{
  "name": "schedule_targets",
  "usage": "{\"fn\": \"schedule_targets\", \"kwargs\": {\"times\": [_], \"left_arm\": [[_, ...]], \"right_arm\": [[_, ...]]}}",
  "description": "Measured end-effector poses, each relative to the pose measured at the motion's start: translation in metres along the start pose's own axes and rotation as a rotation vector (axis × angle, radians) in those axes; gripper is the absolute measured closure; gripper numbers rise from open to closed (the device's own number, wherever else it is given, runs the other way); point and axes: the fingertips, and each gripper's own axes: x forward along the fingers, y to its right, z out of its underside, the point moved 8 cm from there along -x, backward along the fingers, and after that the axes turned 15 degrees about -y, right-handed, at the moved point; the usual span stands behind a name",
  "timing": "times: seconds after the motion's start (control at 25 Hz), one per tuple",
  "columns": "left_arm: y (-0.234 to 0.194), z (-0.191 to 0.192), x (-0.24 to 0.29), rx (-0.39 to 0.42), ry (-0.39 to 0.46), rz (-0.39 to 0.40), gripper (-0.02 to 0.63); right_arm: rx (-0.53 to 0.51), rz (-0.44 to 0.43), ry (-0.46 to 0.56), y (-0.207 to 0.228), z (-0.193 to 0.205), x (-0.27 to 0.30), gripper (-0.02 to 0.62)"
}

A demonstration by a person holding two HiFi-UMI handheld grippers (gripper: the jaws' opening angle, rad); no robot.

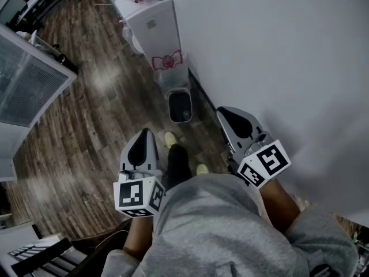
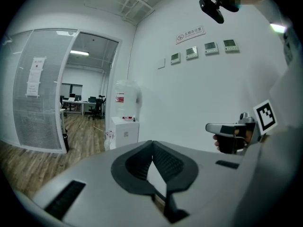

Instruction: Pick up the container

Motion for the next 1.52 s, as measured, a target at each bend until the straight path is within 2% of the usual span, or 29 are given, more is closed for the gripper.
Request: {"fn": "schedule_targets", "kwargs": {"times": [0.76,1.52], "left_arm": [[-0.101,-0.066,0.108,-0.008,-0.038,0.058,0.592],[-0.197,-0.094,0.191,-0.006,-0.094,0.144,0.591]], "right_arm": [[0.003,0.04,-0.072,0.036,-0.053,0.138,0.569],[-0.001,0.103,-0.127,0.042,-0.085,0.255,0.569]]}}
